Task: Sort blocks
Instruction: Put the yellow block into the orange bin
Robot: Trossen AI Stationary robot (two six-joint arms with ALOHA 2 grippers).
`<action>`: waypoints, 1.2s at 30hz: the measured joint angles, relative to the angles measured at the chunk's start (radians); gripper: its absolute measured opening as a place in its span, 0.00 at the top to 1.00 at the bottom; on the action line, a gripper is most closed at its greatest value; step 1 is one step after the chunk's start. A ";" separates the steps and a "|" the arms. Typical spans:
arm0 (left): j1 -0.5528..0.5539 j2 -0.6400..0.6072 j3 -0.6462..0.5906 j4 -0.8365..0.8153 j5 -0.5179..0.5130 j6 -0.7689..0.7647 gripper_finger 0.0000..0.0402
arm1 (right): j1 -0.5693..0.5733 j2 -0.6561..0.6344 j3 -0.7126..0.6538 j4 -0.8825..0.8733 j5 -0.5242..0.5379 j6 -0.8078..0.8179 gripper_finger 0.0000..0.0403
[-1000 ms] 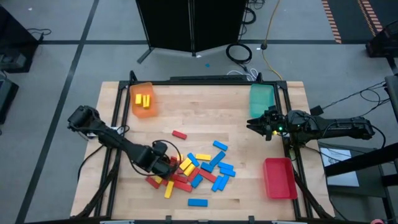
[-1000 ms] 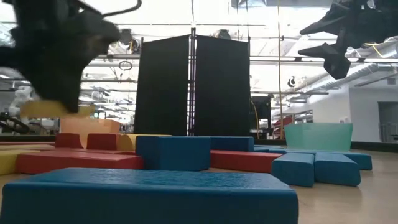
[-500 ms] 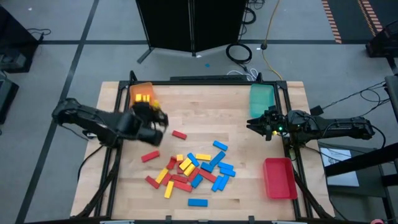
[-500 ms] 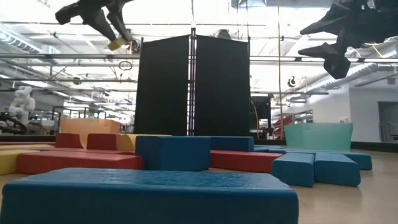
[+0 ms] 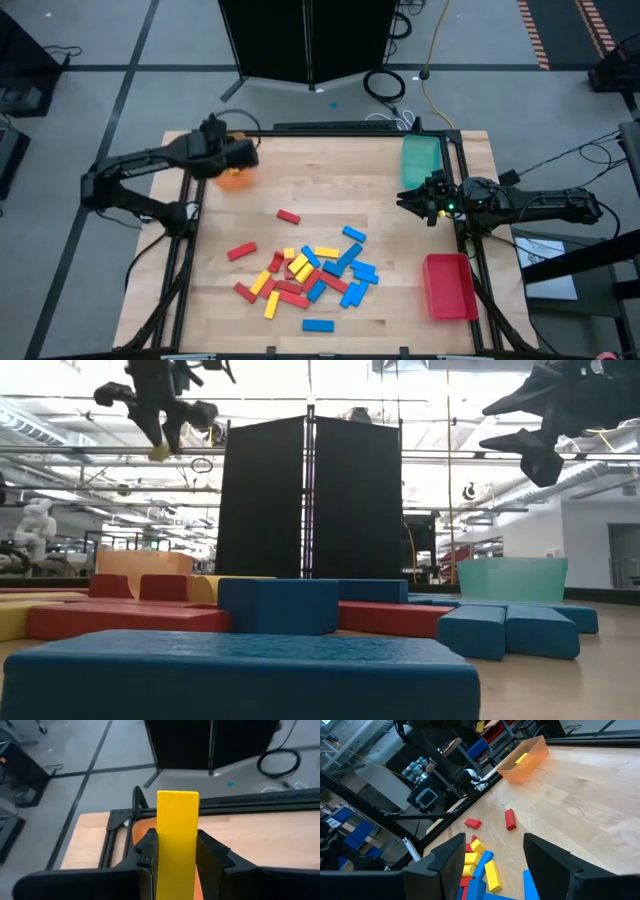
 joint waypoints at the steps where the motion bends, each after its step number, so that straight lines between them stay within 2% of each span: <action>1: 0.032 0.000 0.000 0.029 0.016 0.048 0.80 | 0.000 0.000 0.000 0.000 0.000 0.000 0.52; 8: 0.248 -0.001 -0.004 0.215 0.181 0.302 0.80 | 0.000 0.000 0.000 0.001 0.000 0.000 0.52; 12: 0.353 0.001 -0.033 0.274 0.313 0.364 0.80 | 0.000 0.000 0.000 0.001 0.000 0.000 0.52; 15: 0.400 0.016 -0.054 0.291 0.363 0.375 0.80 | 0.000 0.000 0.000 0.001 0.000 -0.005 0.52; 21: 0.436 0.062 -0.151 0.371 0.473 0.374 0.80 | 0.000 0.000 0.000 0.001 0.000 -0.018 0.52; 36: 0.437 0.168 -0.338 0.563 0.515 0.366 0.80 | 0.000 0.000 0.000 -0.008 0.000 -0.027 0.52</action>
